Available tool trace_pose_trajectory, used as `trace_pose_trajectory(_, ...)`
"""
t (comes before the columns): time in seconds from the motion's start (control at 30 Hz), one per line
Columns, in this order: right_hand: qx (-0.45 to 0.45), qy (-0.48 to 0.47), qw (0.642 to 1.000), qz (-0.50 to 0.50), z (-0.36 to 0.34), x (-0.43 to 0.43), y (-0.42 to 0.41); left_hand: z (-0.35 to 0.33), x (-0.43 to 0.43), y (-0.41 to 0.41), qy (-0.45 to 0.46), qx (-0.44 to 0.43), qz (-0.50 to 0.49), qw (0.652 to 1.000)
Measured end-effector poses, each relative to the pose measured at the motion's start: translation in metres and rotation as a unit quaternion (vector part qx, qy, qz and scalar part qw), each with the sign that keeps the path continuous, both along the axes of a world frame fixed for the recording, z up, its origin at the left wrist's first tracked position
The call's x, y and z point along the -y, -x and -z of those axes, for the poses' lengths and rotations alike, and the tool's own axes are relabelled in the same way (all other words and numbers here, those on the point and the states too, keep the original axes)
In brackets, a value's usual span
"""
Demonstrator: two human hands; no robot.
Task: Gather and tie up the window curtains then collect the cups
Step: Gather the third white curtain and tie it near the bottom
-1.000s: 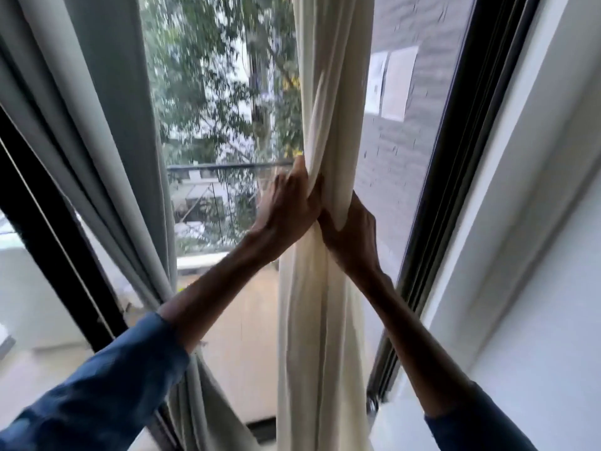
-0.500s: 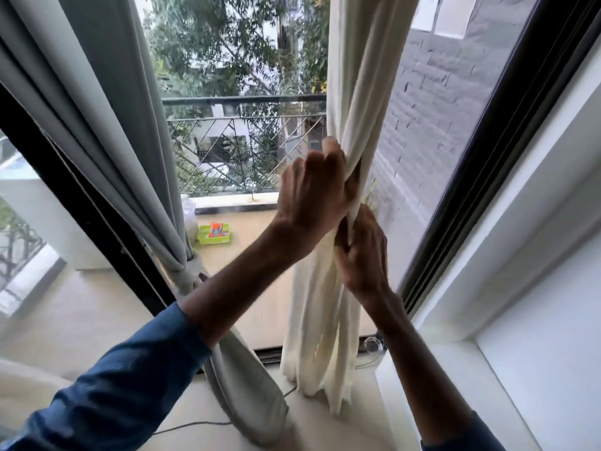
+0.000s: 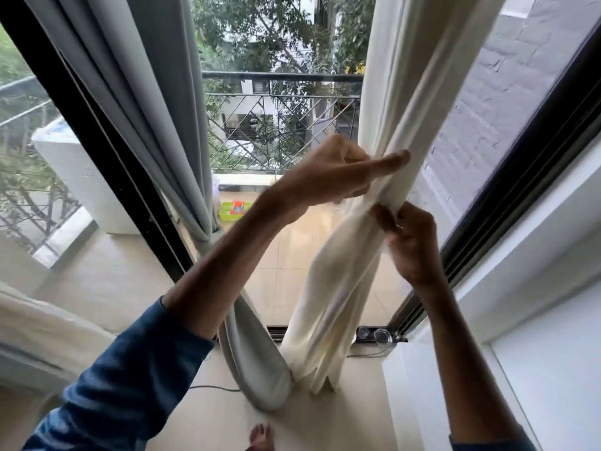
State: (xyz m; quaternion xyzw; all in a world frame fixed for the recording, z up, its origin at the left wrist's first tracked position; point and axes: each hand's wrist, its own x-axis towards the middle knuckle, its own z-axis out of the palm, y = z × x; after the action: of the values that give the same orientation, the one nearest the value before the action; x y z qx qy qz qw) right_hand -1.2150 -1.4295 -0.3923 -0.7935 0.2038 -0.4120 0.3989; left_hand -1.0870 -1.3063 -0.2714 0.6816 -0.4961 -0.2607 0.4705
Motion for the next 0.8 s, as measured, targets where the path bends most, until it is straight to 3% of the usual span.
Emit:
trace_pose_trajectory(0.07, 0.019, -0.079, 0.996, -0.045, 0.002, 0.009, 0.006, 0.007, -0.004, -0.006, 0.023, 0.025, -0.005, 0.999)
trace_pose_trajectory(0.17, 0.052, -0.199, 0.973, -0.105, 0.003, 0.019, 0.016, 0.023, -0.002, -0.010, 0.089, 0.168, -0.091, 0.977)
trace_pose_trajectory(0.27, 0.064, -0.244, 0.961, -0.118, 0.000, 0.022, 0.022, 0.034, -0.001, -0.011, 0.118, 0.240, -0.141, 0.953)
trace_pose_trajectory(0.4, 0.005, -0.114, 0.991, 0.064, -0.003, 0.024, 0.011, 0.052, 0.000, -0.021, 0.112, 0.316, -0.203, 0.920)
trace_pose_trajectory(0.5, -0.014, -0.034, 0.986, 0.163, 0.007, 0.023, -0.004, 0.076, 0.000, -0.030, 0.110, 0.281, -0.164, 0.939)
trace_pose_trajectory(0.7, -0.004, 0.041, 0.984, 0.173, 0.033, -0.013, -0.039, 0.119, -0.002, -0.054, 0.100, 0.258, -0.056, 0.959)
trace_pose_trajectory(0.8, -0.012, 0.027, 0.980, 0.196, 0.042, -0.008, -0.040, 0.125, -0.009, -0.077, 0.110, 0.265, -0.031, 0.958)
